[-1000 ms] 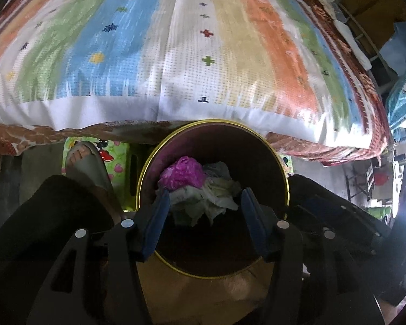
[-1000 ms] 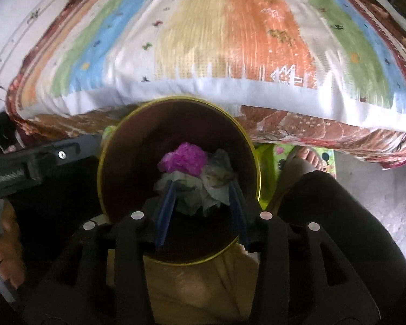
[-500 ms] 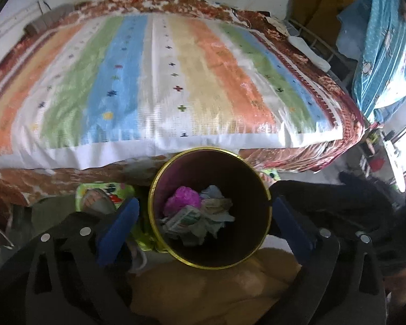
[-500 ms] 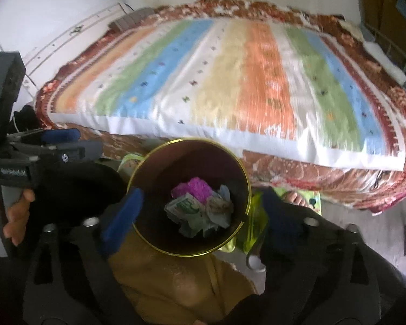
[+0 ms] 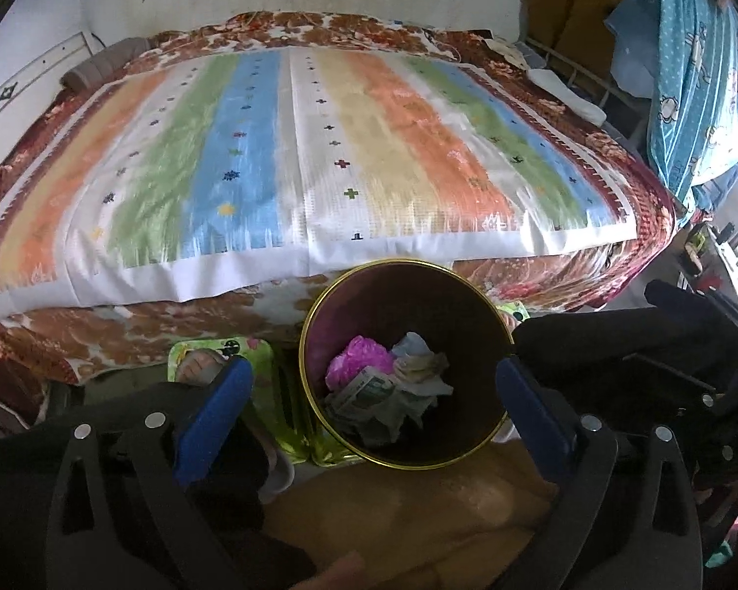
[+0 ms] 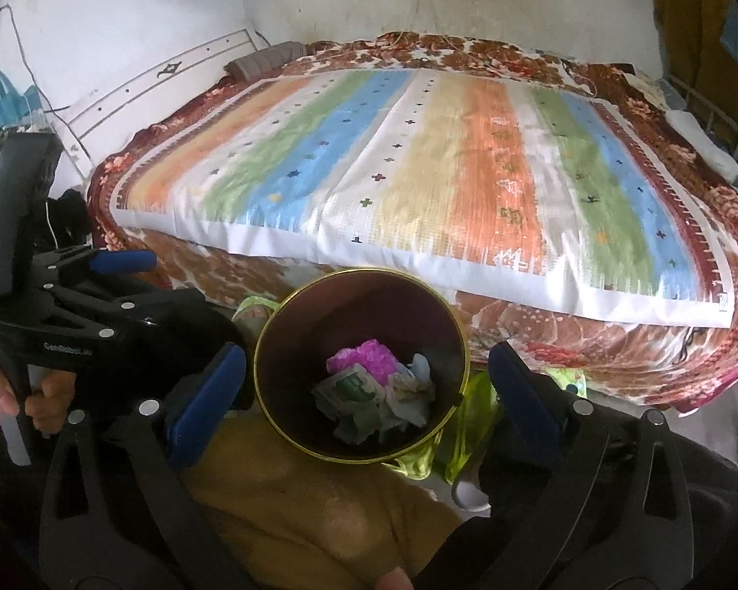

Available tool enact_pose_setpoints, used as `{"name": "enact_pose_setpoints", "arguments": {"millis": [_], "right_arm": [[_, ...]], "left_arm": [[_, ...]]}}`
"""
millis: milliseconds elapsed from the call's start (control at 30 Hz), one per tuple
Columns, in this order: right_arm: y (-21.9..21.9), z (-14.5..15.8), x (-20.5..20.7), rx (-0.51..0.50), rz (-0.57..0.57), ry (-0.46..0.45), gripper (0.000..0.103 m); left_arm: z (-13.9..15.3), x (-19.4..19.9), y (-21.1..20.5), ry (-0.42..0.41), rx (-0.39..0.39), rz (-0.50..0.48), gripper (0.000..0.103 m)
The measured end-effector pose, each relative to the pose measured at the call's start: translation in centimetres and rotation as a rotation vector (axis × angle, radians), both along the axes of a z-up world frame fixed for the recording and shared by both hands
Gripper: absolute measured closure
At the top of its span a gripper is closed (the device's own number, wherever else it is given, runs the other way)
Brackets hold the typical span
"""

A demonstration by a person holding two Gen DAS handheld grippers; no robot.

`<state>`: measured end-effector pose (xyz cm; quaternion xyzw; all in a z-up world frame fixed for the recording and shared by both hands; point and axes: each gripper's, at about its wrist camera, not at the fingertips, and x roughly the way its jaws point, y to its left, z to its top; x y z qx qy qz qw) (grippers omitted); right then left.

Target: Collect trash

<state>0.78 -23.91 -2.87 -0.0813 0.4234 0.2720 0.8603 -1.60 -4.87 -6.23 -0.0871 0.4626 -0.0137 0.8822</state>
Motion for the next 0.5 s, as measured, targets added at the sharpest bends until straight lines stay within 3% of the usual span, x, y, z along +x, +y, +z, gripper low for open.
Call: {"name": "enact_pose_setpoints", "arguments": {"millis": [500], "right_arm": [[-0.1,-0.04,0.04,0.031,0.011,0.024,0.009]], "left_arm": [[-0.01,0.07,-0.3,0.006,-0.023,-0.012,0.006]]}}
